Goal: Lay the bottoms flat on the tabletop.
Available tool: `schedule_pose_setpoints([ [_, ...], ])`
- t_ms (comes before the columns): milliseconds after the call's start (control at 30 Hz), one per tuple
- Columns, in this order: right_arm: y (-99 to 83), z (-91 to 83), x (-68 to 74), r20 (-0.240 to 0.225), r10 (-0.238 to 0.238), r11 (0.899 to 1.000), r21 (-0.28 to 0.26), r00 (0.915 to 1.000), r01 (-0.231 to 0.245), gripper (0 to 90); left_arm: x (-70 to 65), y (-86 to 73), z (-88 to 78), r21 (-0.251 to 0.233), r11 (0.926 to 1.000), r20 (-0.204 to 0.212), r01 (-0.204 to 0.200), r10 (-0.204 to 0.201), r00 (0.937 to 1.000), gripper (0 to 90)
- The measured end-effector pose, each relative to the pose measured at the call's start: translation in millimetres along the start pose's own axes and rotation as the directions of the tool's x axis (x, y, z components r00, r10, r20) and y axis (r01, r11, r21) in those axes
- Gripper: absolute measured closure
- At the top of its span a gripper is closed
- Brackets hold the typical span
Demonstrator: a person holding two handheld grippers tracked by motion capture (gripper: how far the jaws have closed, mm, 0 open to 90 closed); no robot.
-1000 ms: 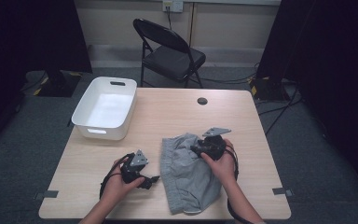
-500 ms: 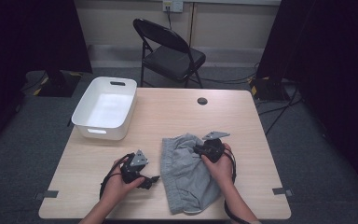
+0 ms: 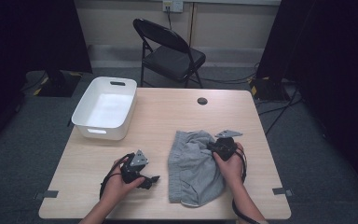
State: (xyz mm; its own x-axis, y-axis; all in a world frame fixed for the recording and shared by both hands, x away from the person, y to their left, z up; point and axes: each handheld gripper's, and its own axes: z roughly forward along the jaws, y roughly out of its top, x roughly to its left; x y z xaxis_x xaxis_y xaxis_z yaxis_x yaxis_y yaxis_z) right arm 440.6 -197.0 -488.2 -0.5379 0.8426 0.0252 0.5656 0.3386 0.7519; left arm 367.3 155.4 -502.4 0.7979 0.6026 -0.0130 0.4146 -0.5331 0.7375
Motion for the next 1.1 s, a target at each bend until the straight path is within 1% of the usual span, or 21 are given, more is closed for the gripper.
schedule_pose_setpoints([
  [67,-2.8,-3.9,-4.8,0.017,0.005,1.000,0.003,0.9998,-0.005,83.0,0.0,0.0,0.0,0.000,1.0000,0.000,0.000,0.000,1.0000,13.2],
  [100,-2.8,-3.9,-4.8,0.017,0.005,1.000,0.003,0.9998,-0.005,83.0,0.0,0.0,0.0,0.000,1.0000,0.000,0.000,0.000,1.0000,13.2],
  [133,-5.8,-7.4,-9.7,0.023,0.022,1.000,0.008,0.9995,-0.023,82.8,0.0,0.0,0.0,0.000,1.0000,0.000,0.000,0.000,1.0000,13.2],
  [200,-7.8,-11.1,-13.7,0.028,0.039,0.999,0.011,0.9988,-0.040,80.7,0.0,0.0,0.0,0.000,1.0000,0.000,0.000,0.000,1.0000,13.2],
  [267,-9.0,-14.8,-15.7,0.011,0.056,0.998,0.007,0.9984,-0.056,76.3,0.0,0.0,0.0,0.000,1.0000,0.000,0.000,0.000,1.0000,13.2],
  [367,-9.6,-23.2,-18.9,0.004,0.069,0.997,-0.023,0.9976,-0.069,70.5,0.0,0.0,0.0,0.000,1.0000,0.000,0.000,0.000,1.0000,13.2],
  [433,-10.7,-30.8,-22.0,-0.005,0.097,0.994,-0.055,0.9953,-0.097,68.4,-0.2,0.0,0.1,-0.001,1.0000,0.000,0.001,-0.001,1.0000,13.3],
  [500,-13.0,-37.7,-26.0,0.007,0.103,0.992,-0.076,0.9947,-0.102,68.0,-0.4,-0.1,-0.1,-0.004,1.0000,0.002,-0.001,0.001,1.0000,13.6],
  [533,-14.9,-40.3,-27.6,0.007,0.114,0.990,-0.080,0.9935,-0.113,67.4,-0.7,0.0,-0.3,-0.007,1.0000,0.009,-0.004,0.004,1.0000,15.5],
  [600,-19.2,-43.5,-30.1,0.010,0.118,0.990,-0.083,0.9929,-0.117,67.2,-2.0,0.4,-0.8,-0.016,0.9999,0.025,0.005,-0.005,0.9997,16.7],
  [700,-24.6,-43.6,-31.1,0.015,0.119,0.991,-0.067,0.9928,-0.118,67.2,-9.3,6.4,-2.7,-0.041,0.9989,0.057,-0.020,0.022,0.9981,17.6],
  [767,-27.6,-41.5,-31.4,0.013,0.124,0.991,-0.054,0.9922,-0.123,67.2,-17.5,12.7,-4.3,-0.063,0.9975,0.086,-0.032,0.037,0.9956,17.5],
  [900,-30.7,-36.5,-29.7,0.014,0.126,0.991,-0.038,0.9919,-0.126,67.5,-35.8,22.1,-3.3,-0.090,0.9938,0.156,-0.066,0.079,0.9845,16.7],
  [967,-30.7,-34.7,-28.3,0.015,0.120,0.992,-0.035,0.9926,-0.120,67.7,-43.6,24.3,-0.9,-0.099,0.9932,0.191,-0.061,0.079,0.9784,16.6],
  [1000,-30.7,-34.3,-27.8,0.015,0.118,0.993,-0.032,0.9929,-0.117,67.7,-47.1,24.9,-0.1,-0.104,0.9926,0.195,-0.063,0.082,0.9774,16.2],
  [1033,-30.6,-33.8,-27.3,0.013,0.123,0.992,-0.032,0.9923,-0.123,67.8,-49.9,25.8,0.7,-0.112,0.9918,0.207,-0.060,0.082,0.9748,16.2],
  [1067,-30.7,-33.4,-27.0,0.012,0.127,0.991,-0.032,0.9919,-0.126,67.8,-53.0,26.5,2.2,-0.118,0.9922,0.225,-0.043,0.068,0.9720,16.7],
  [1100,-30.8,-32.8,-26.7,0.013,0.127,0.991,-0.033,0.9919,-0.126,67.9,-56.2,27.2,3.8,-0.115,0.9923,0.229,-0.046,0.071,0.9707,17.3],
])
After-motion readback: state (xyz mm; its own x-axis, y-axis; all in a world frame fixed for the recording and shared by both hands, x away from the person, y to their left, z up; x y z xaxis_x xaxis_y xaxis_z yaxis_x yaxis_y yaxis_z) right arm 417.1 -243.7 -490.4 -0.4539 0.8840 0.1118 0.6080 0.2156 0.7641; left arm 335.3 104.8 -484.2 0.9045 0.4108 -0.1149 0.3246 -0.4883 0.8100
